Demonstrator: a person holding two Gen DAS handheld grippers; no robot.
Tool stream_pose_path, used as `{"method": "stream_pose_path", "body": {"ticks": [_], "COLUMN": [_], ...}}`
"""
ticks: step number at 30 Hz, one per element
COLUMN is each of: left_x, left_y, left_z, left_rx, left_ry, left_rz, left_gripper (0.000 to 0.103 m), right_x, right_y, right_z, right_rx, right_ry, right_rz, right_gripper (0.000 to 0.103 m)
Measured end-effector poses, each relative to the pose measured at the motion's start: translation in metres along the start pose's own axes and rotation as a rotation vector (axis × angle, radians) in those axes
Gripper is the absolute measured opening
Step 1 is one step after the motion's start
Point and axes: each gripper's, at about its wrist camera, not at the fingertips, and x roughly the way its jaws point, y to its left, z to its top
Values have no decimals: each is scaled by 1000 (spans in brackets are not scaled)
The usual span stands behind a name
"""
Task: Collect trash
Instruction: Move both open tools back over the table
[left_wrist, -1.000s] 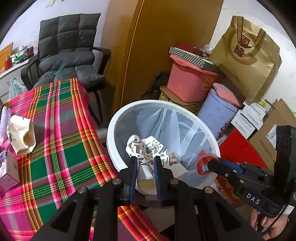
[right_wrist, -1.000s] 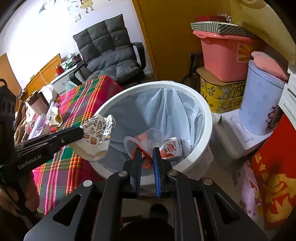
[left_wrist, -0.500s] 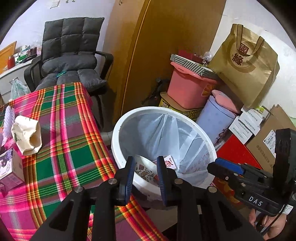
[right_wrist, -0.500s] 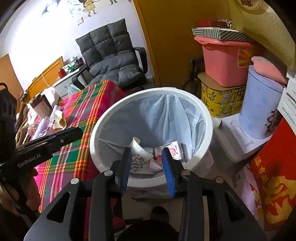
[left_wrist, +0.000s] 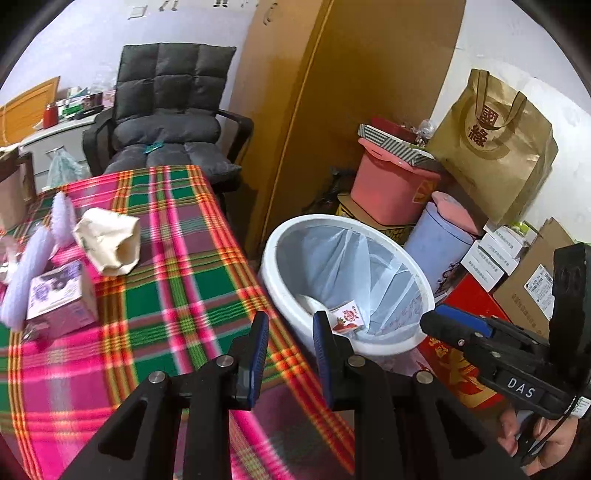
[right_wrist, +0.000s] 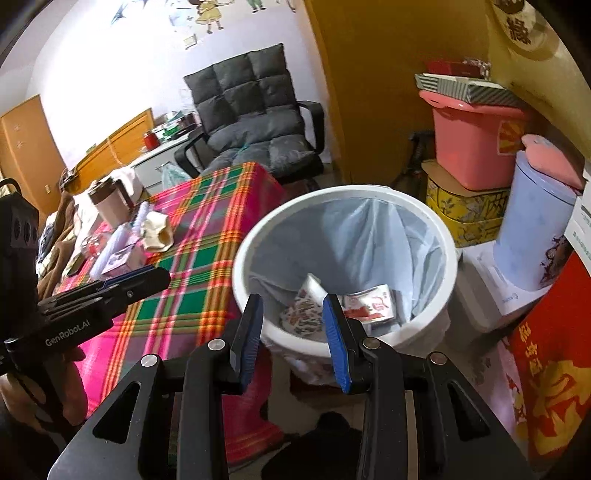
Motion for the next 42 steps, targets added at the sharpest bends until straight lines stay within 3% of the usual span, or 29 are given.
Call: {"method": "stream_pose_path", "body": {"ticks": [17,42], "left_x": [-55,-95], "left_y": [30,67], "left_z": [-36,-68], "left_rx": [-38,-83], "left_ry": [-52,-74], "left_rz": [114,248], "left_gripper": [24,24], "right_x": [-8,2], "right_y": [42,90], "right_z": [-9,-22], "right_rx": [-92,-177], "right_ry": [-16,54], "right_rz": [77,204], "right_gripper": [36,36]}}
